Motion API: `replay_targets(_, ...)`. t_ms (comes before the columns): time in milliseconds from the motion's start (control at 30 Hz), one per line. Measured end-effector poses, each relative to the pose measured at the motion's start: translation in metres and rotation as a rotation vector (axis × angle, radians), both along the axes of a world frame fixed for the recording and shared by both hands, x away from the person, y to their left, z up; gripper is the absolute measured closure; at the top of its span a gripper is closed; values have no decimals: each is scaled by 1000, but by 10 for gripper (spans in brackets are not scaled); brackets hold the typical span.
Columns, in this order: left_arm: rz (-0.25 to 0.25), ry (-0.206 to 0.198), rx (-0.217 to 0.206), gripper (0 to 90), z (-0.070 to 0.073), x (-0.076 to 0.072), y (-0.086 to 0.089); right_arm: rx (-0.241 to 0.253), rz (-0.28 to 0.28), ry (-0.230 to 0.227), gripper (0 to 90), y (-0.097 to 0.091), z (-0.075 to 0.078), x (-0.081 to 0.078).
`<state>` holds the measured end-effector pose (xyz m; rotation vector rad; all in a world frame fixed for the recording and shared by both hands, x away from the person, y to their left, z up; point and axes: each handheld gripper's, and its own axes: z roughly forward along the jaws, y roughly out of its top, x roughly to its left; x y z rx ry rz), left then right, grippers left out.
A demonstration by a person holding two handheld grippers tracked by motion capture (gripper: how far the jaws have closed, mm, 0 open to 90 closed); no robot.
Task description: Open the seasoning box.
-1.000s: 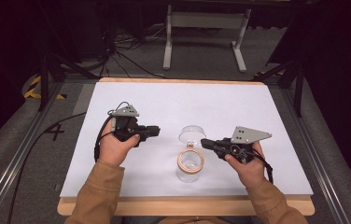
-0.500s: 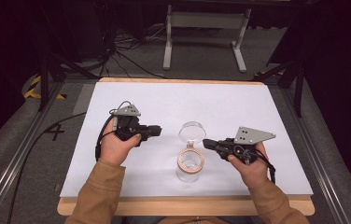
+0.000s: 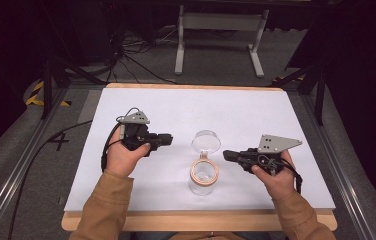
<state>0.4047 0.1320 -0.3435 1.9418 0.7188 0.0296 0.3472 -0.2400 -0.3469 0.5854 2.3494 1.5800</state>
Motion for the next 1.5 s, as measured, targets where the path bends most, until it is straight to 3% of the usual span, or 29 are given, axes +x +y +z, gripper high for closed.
replay_targets(300, 36, -9, -4, 808, 3, -1, 9, -17, -54, 20, 900, -19, 2, 7)
replay_targets(433, 50, -9, -1, 804, 3, -1, 13, 1, -85, 40, 897, -30, 4, 11)
replay_targets(700, 63, -8, 3, 799, 2, 0, 16, 33, -154, 64, 833, -55, 5, 19)
replay_targets(867, 69, -3, 10, 797, 1, 1, 19, 67, -189, 96, 729, -72, 4, 25)
replay_targets(1067, 85, 8, 17, 793, -2, 3, 21, 39, -284, 108, 611, -93, 0, 32)
replay_targets(1200, 101, 10, 45, 791, -4, 5, 23, -2, -348, 124, 584, -107, -6, 38)
replay_targets(1500, 136, 21, 95, 774, -12, 10, 26, -38, -428, 184, 538, -129, -24, 50)
